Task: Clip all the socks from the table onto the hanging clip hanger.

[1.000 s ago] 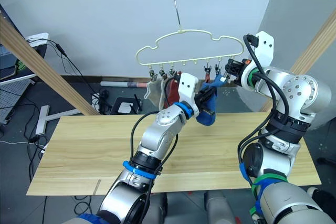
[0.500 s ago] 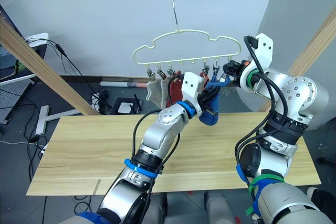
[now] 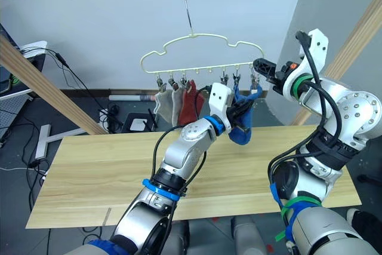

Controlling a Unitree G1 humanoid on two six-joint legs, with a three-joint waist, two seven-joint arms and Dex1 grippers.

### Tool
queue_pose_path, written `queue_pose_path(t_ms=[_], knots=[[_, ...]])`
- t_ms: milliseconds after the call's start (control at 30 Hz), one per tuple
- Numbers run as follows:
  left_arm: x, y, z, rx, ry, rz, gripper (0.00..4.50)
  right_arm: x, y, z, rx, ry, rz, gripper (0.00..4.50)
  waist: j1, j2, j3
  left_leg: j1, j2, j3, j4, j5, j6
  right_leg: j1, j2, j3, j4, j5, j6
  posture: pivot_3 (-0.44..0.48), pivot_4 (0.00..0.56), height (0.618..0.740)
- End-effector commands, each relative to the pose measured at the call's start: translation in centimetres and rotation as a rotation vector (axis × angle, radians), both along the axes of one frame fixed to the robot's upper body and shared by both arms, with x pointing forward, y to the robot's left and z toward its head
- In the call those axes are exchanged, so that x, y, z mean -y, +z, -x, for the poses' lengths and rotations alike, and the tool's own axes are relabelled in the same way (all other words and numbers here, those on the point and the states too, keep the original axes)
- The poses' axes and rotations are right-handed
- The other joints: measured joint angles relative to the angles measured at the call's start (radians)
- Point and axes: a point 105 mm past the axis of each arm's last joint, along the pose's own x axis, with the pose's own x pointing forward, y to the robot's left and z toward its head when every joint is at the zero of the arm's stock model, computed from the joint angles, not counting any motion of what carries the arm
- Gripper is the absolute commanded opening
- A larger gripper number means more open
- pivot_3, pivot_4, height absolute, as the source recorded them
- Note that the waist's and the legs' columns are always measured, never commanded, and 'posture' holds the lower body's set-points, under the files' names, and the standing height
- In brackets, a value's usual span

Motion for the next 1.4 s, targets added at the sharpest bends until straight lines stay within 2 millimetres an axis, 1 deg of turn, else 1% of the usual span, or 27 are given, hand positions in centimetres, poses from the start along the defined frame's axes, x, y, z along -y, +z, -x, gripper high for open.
queue_pose_path(t_ms=[33,67,167,233,300,367,467,500,567,600,633,667,700,733,767,800,833,867,900,933,1033,1133,1200,1233,1300,1400], knots=[[3.2,2.1,1.2,-0.030,-0.106,0.109,0.00,0.7,0.6,1.7,0.083,-0.021,0.050,4.45,0.000,0.000,0.000,0.000,0.000,0.000,0.000,0.000,0.000,0.000,0.000,0.000,0.000,0.000,0.000,-0.111,0.215,0.740],[3.2,2.0,1.1,-0.039,-0.109,0.115,0.00,0.7,0.3,1.9,0.085,-0.020,0.080,4.45,0.001,0.000,0.000,0.000,0.000,0.000,0.000,0.000,0.000,0.000,0.000,0.000,0.000,0.000,0.000,-0.116,0.212,0.740],[3.2,1.0,0.9,-0.092,-0.122,0.127,0.77,1.4,-1.7,2.7,0.059,-0.025,0.184,4.50,0.002,0.001,0.000,0.000,0.000,0.000,0.000,0.000,0.000,0.000,0.000,0.000,0.000,0.000,0.000,-0.122,0.205,0.740],[3.2,0.3,0.6,-0.110,-0.124,0.121,1.39,1.6,-3.0,3.1,0.047,-0.013,0.227,4.50,0.000,0.001,-0.001,0.000,0.000,0.000,0.000,0.000,0.000,0.000,0.000,0.000,-0.001,0.000,0.000,-0.128,0.207,0.740],[3.1,0.1,0.4,-0.115,-0.124,0.120,2.07,1.6,-3.6,3.3,0.050,-0.006,0.247,4.50,-0.003,0.001,-0.001,0.000,0.000,0.001,0.000,0.000,0.000,0.000,0.000,0.000,0.000,0.000,0.000,-0.129,0.207,0.740],[3.0,-0.2,0.4,-0.110,-0.123,0.109,2.62,2.0,-4.4,3.3,0.032,-0.021,0.243,4.50,-0.009,0.001,-0.001,0.000,0.000,0.001,0.000,0.000,0.000,0.000,0.000,0.001,0.000,0.000,0.001,-0.129,0.207,0.740],[2.6,-0.4,0.3,-0.106,-0.120,0.103,3.56,2.4,-5.2,3.5,0.019,-0.028,0.254,4.50,-0.013,0.001,-0.001,0.002,0.000,0.001,0.000,0.001,0.001,0.000,0.000,0.001,0.001,-0.002,0.005,-0.126,0.205,0.740],[1.4,-0.4,-0.1,-0.067,-0.093,0.076,3.88,2.5,-5.8,3.6,0.014,-0.015,0.274,4.50,-0.013,0.001,-0.001,0.002,0.000,0.001,0.000,0.001,0.001,0.001,0.000,0.001,0.001,-0.002,0.005,-0.126,0.205,0.740],[-0.1,-0.4,-0.4,-0.019,-0.062,0.042,4.41,2.6,-6.5,3.7,0.010,0.003,0.297,4.50,-0.012,0.001,-0.001,0.002,0.000,0.001,0.000,0.001,0.001,0.001,0.000,0.001,0.000,-0.002,0.005,-0.126,0.205,0.740],[-2.0,-0.5,-0.6,0.004,-0.039,0.022,4.47,2.8,-7.1,3.9,0.008,0.018,0.315,4.50,-0.012,0.001,-0.001,0.001,0.000,0.001,0.000,0.001,0.001,0.001,0.000,0.001,0.000,-0.002,0.006,-0.102,0.206,0.740],[-4.7,-0.8,-0.7,0.032,-0.011,-0.022,4.47,3.2,-7.8,4.3,0.011,0.041,0.360,4.50,-0.015,0.001,-0.001,0.001,0.000,0.002,0.000,0.001,0.001,0.001,0.000,0.002,0.000,-0.002,0.006,-0.089,0.210,0.740],[-6.5,-1.0,-0.6,0.052,0.006,-0.058,4.47,3.4,-8.4,4.5,0.013,0.063,0.396,4.50,-0.019,0.001,-0.001,0.002,0.000,0.002,-0.001,0.001,0.001,0.001,0.000,0.002,0.000,-0.002,0.005,-0.089,0.210,0.740],[-9.2,-1.4,-0.4,0.065,0.036,-0.118,4.47,3.6,-8.9,4.8,0.019,0.089,0.421,4.50,-0.024,0.002,-0.001,0.003,0.000,0.002,-0.002,0.001,0.001,0.001,0.000,0.002,0.000,-0.002,0.005,-0.073,0.206,0.740],[-10.7,-1.6,-0.2,0.069,0.053,-0.157,4.47,3.8,-9.1,5.0,0.026,0.106,0.435,4.50,-0.029,0.002,-0.001,0.004,0.001,0.002,-0.003,0.001,0.001,0.001,0.001,0.002,0.001,-0.002,0.004,-0.073,0.206,0.740],[-11.5,-1.7,0.0,0.068,0.061,-0.178,4.47,3.9,-9.2,5.0,0.033,0.116,0.440,4.50,-0.032,0.002,-0.001,0.006,0.002,0.002,-0.003,0.001,0.001,0.001,0.002,0.003,0.002,-0.003,0.004,-0.073,0.206,0.740],[-11.9,-1.8,0.2,0.066,0.064,-0.190,4.47,4.0,-9.3,5.1,0.039,0.122,0.444,4.50,-0.031,0.002,-0.001,0.006,0.002,0.002,-0.003,0.001,0.001,0.001,0.003,0.003,0.003,-0.003,0.004,-0.061,0.205,0.740],[-15.5,-2.5,0.4,0.054,0.104,-0.273,4.47,4.0,-9.7,5.6,0.069,0.182,0.512,4.50,-0.023,0.002,-0.001,0.006,0.002,0.002,-0.002,0.001,0.001,0.000,0.003,0.003,0.003,-0.003,0.004,-0.032,0.204,0.740],[-18.1,-2.8,0.8,0.044,0.132,-0.337,4.47,3.9,-10.0,6.0,0.088,0.234,0.564,4.50,-0.019,0.002,-0.001,0.005,0.002,0.002,0.000,0.001,0.002,0.001,0.002,0.003,0.003,-0.003,0.006,-0.032,0.204,0.740],[-21.7,-3.2,1.4,0.026,0.170,-0.433,4.47,3.9,-10.6,6.6,0.115,0.303,0.639,4.50,-0.016,0.002,-0.001,0.005,0.002,0.002,0.000,0.001,0.001,0.002,0.002,0.003,0.002,-0.002,0.007,-0.010,0.200,0.740],[-23.8,-3.3,1.9,0.014,0.192,-0.496,4.47,3.8,-11.0,7.0,0.132,0.354,0.690,4.50,-0.011,0.001,-0.002,0.005,0.002,0.002,0.000,0.001,0.001,0.003,0.002,0.003,0.001,-0.002,0.007,-0.010,0.200,0.740],[-30.8,-3.2,3.9,-0.049,0.299,-0.595,4.47,3.9,-10.9,8.3,0.173,0.438,0.668,4.50,-0.004,0.001,-0.002,0.006,0.002,0.002,0.000,0.001,0.001,0.003,0.002,0.002,0.000,-0.002,0.006,0.047,0.187,0.740],[-35.6,-2.7,5.8,-0.112,0.410,-0.614,4.47,4.2,-10.6,9.2,0.198,0.480,0.667,4.50,0.013,0.001,-0.002,0.005,0.002,0.002,0.000,0.001,0.001,0.003,0.001,0.002,0.000,-0.002,0.006,0.062,0.181,0.740],[-38.2,-2.2,7.6,-0.134,0.465,-0.622,4.47,4.7,-9.9,9.2,0.212,0.458,0.643,4.50,0.026,0.000,-0.003,0.005,0.002,0.002,0.000,0.001,0.001,0.003,0.001,0.002,-0.001,-0.003,0.004,0.084,0.169,0.740],[-38.7,-2.1,8.1,-0.139,0.471,-0.624,4.47,4.8,-9.7,9.2,0.216,0.453,0.638,4.50,0.032,-0.001,-0.003,0.005,0.002,0.003,0.000,0.001,0.001,0.003,0.001,0.002,-0.001,-0.004,0.003,0.084,0.169,0.740],[-39.0,-2.0,8.5,-0.142,0.470,-0.622,4.47,4.9,-9.6,9.3,0.219,0.452,0.639,4.50,0.042,-0.003,-0.005,0.005,0.002,0.002,0.000,0.001,0.001,0.003,0.001,0.001,0.000,-0.005,0.001,0.093,0.164,0.740],[-38.4,-1.7,8.6,-0.125,0.450,-0.614,4.47,5.4,-9.4,9.0,0.211,0.447,0.646,4.50,0.066,-0.006,-0.011,0.005,0.002,0.002,0.000,0.001,0.001,0.003,0.001,0.000,0.000,-0.005,0.000,0.109,0.149,0.740]])
